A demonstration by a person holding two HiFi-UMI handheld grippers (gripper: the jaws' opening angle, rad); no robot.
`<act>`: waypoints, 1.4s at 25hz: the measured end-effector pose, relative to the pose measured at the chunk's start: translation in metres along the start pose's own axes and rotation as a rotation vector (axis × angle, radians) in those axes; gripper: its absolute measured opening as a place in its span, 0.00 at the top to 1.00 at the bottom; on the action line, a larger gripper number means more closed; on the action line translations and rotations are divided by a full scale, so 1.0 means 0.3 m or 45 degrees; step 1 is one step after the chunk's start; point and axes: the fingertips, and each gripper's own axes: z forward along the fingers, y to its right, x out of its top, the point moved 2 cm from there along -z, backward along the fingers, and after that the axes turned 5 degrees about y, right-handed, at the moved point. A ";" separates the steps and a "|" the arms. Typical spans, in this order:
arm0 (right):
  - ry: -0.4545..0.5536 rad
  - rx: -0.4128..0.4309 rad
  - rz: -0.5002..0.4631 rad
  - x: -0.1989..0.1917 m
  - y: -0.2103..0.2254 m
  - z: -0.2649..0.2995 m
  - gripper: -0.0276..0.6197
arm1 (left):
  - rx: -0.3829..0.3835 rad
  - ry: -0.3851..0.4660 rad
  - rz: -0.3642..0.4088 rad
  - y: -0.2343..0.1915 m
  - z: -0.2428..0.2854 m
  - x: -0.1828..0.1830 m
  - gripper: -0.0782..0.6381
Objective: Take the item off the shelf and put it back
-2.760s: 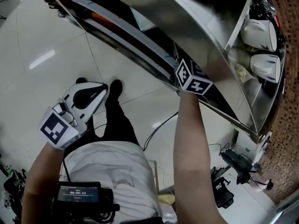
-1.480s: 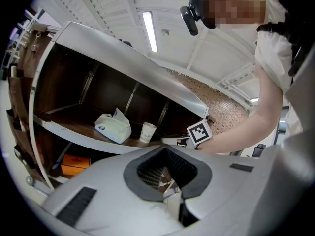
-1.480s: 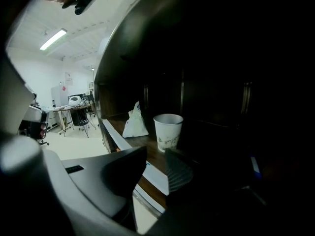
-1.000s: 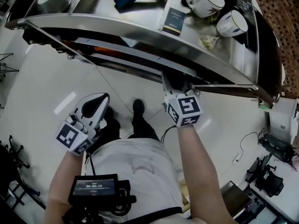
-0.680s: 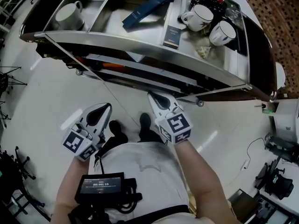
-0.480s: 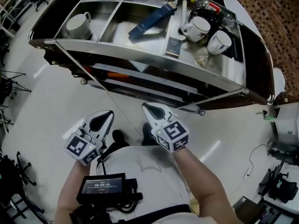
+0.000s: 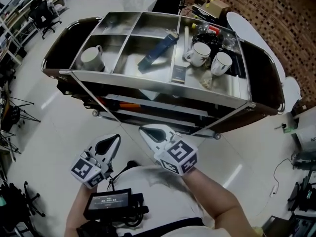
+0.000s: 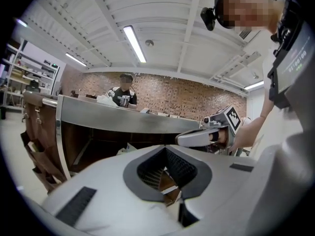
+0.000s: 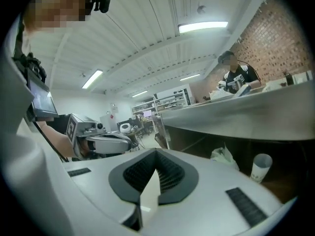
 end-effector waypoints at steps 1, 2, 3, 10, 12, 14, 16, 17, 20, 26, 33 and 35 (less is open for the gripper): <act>0.009 0.010 -0.005 0.025 -0.010 0.000 0.95 | -0.010 0.005 0.003 0.007 0.004 0.020 0.89; 0.019 0.021 -0.015 0.051 -0.021 -0.001 0.95 | -0.016 0.013 0.004 0.010 0.006 0.036 0.89; 0.031 0.032 -0.026 0.077 -0.033 -0.002 0.95 | -0.017 0.023 0.005 0.010 0.005 0.048 0.89; 0.115 0.064 -0.055 0.168 -0.089 -0.016 0.95 | -0.016 0.046 0.045 -0.001 -0.001 0.078 0.89; 0.108 0.065 -0.046 0.159 -0.095 -0.023 0.95 | -0.016 0.042 0.040 0.012 0.000 0.077 0.89; 0.111 0.062 -0.033 0.150 -0.091 -0.027 0.95 | 0.006 0.046 0.051 0.004 -0.005 0.064 0.89; 0.116 0.055 -0.025 0.137 -0.080 -0.031 0.95 | 0.034 0.054 0.055 -0.010 -0.009 0.048 0.89; 0.114 0.053 -0.021 0.131 -0.077 -0.033 0.95 | 0.042 0.062 0.051 -0.013 -0.009 0.044 0.89; 0.112 0.051 -0.011 0.119 -0.073 -0.038 0.95 | 0.045 0.063 0.035 -0.010 -0.007 0.032 0.89; 0.130 0.066 -0.023 0.131 -0.069 -0.029 0.95 | 0.036 0.048 0.017 -0.004 0.003 0.027 0.89; 0.148 0.085 -0.001 0.150 -0.069 -0.016 0.95 | 0.036 0.068 0.044 -0.018 0.016 0.039 0.89; 0.148 0.089 -0.003 0.147 -0.066 -0.014 0.95 | 0.021 0.064 0.043 -0.009 0.023 0.041 0.89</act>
